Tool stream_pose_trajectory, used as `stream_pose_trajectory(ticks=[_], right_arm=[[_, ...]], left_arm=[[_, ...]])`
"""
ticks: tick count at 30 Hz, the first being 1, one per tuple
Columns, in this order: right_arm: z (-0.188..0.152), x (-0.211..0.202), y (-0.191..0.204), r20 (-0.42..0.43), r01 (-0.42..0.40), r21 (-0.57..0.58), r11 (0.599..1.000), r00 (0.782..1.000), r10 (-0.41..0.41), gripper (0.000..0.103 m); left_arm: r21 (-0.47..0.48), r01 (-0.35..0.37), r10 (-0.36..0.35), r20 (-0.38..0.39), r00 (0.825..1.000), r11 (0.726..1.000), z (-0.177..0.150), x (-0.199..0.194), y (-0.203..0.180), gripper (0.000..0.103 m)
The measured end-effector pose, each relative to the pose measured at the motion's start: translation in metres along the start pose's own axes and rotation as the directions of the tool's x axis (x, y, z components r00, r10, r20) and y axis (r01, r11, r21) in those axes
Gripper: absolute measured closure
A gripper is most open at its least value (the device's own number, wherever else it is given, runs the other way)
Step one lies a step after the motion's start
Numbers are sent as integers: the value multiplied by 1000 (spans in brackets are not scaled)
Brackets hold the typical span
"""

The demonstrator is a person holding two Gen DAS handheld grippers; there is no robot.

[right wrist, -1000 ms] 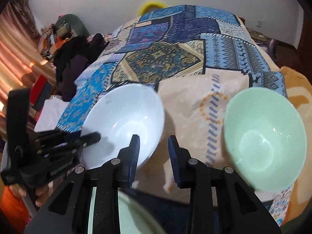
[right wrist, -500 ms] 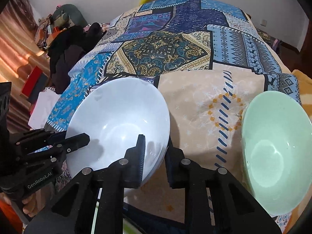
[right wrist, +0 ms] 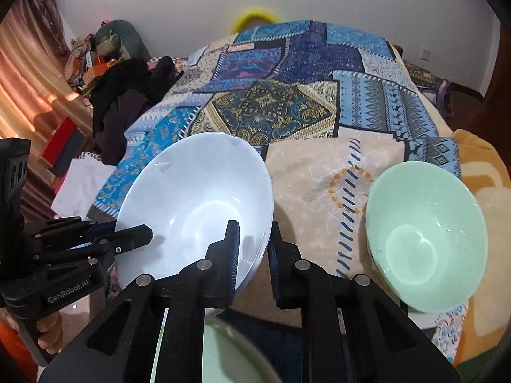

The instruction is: Organize plates and bowls

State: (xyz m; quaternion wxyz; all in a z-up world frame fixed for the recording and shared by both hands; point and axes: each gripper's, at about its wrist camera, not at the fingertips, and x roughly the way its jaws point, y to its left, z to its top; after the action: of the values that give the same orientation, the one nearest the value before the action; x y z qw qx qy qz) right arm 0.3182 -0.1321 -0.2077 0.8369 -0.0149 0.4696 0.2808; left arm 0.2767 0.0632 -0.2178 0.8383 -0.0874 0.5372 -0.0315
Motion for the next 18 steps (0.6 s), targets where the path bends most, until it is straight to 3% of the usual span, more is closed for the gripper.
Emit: stream_pose_trajectory(ticks=[18], right_arm=[[-27, -58, 45, 112, -34, -40, 999, 993, 38, 87]], left_arm=[[-15, 19, -17, 108, 994, 1000, -41, -90, -1, 85]])
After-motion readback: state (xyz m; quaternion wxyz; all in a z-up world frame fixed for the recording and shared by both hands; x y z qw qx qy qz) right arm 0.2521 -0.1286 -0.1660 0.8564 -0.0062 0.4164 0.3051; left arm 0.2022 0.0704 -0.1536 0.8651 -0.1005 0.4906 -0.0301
